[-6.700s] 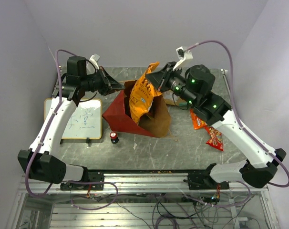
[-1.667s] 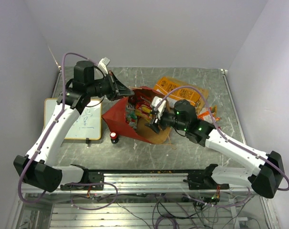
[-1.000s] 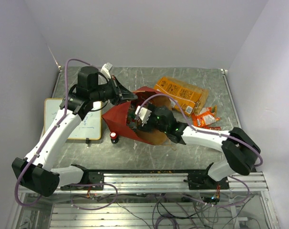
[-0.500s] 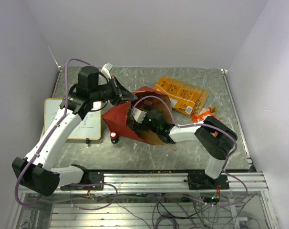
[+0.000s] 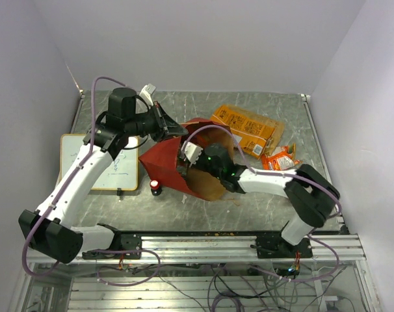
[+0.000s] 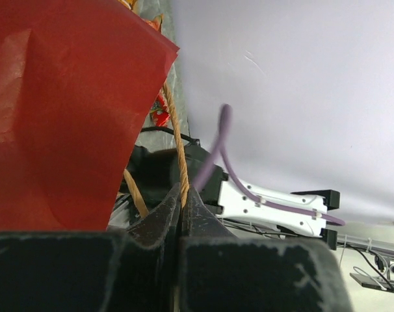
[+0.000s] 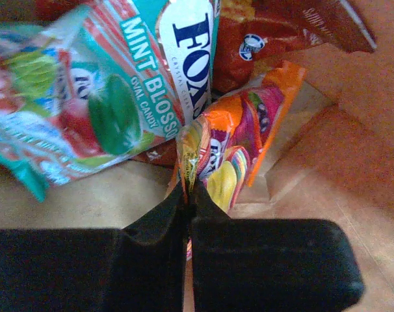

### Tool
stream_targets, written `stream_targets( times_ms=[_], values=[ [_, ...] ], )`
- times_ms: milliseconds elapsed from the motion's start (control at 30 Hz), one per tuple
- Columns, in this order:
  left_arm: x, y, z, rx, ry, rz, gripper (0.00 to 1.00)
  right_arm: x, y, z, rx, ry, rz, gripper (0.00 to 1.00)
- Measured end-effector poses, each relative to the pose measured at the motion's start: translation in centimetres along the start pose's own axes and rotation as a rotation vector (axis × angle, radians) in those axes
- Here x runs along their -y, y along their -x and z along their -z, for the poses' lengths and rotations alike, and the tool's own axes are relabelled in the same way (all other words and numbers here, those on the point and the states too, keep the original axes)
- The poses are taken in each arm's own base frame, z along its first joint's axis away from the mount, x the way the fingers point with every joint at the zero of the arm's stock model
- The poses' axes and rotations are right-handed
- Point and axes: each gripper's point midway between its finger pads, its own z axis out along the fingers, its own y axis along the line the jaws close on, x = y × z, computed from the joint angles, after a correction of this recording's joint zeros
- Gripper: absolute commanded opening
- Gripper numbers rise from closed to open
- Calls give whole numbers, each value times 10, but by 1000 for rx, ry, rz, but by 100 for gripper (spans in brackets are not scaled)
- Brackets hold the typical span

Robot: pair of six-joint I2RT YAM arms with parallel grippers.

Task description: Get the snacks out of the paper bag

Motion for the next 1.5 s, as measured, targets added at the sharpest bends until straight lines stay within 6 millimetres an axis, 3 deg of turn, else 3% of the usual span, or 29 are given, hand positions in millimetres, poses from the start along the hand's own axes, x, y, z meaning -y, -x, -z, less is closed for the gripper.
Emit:
stream_targets(
  times_ms=[500, 633, 933, 1133, 1333, 1500],
  values=[
    [5, 3, -3, 2, -27, 1, 7, -12, 64, 100, 180, 233, -218, 0],
    [3, 2, -3, -1, -22, -3, 7, -6, 81, 128, 206, 256, -313, 0],
    [-2, 2, -3, 3, 0, -27, 7, 15, 109, 171, 156, 259, -489, 0],
    [-4, 4, -2, 19, 11, -34, 7, 45, 138, 219, 176, 224, -553, 0],
    [-8, 1, -3, 14, 16, -17, 7, 104, 182, 268, 249, 83, -631, 0],
    [-10, 0, -3, 9, 24, -11, 7, 147, 203, 297, 326, -61, -658, 0]
  ],
)
